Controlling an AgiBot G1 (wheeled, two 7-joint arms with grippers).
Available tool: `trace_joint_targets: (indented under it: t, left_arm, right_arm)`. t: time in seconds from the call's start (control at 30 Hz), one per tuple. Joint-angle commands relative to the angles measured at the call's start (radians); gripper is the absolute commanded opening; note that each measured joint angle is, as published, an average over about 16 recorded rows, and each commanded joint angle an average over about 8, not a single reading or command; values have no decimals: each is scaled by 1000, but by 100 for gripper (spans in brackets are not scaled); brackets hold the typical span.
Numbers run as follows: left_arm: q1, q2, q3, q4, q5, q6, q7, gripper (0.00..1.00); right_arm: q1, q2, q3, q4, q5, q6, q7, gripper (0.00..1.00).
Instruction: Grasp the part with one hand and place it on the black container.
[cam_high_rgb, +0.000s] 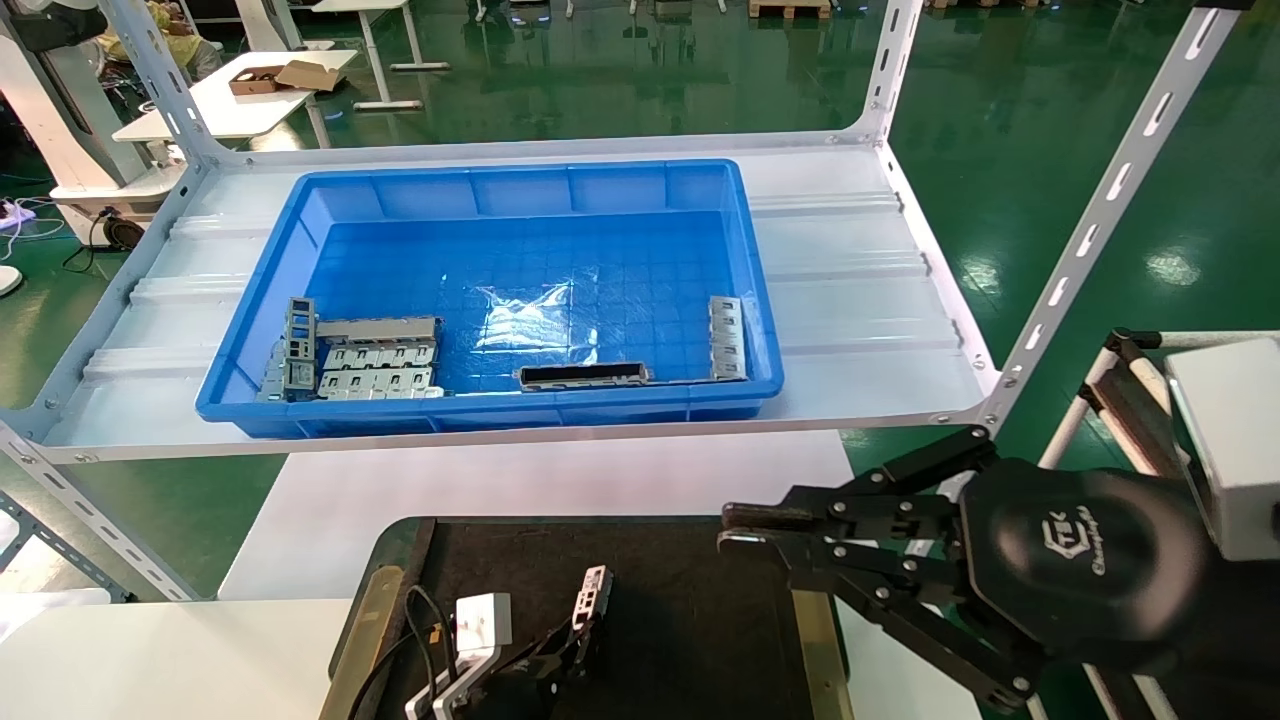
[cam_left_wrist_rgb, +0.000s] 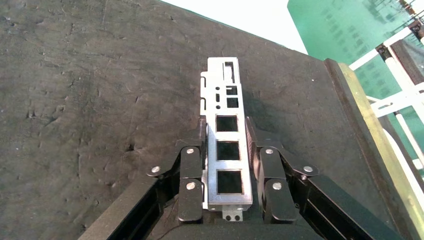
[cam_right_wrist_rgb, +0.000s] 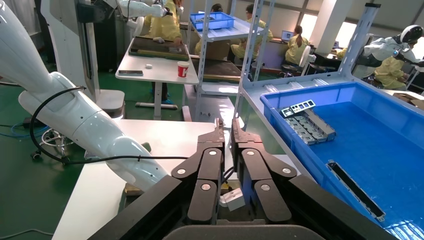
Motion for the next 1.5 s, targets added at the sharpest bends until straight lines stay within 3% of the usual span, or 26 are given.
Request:
trace_joint_targets:
  t: [0.03,0.37,0.6,0.87,1.0,1.5]
  left_arm:
    - [-2,2,8,-1,-7,-7,-4,100]
    - [-29,-73,44,-93,-19,-24,19,100]
    - [-64,-249,73,-234,-40,59,9,100]
    - [-146,-425,92,-361,-42,244,27,100]
    - [-164,-475,45,-368,-84,378,128,100]
    - [-69,-622,-229,-304,-385,797,697,100]
  right_arm:
    - [0,0,0,0,0,0,0,100]
    - [0,0,-1,0,0,0,0,100]
    - [0,0,-1,0,1,0,-1,100]
    - [0,1,-1,0,1,1,-1,100]
    - [0,1,-2,0,1,1,-1,100]
    - [1,1,-3,0,2,1,-1,100]
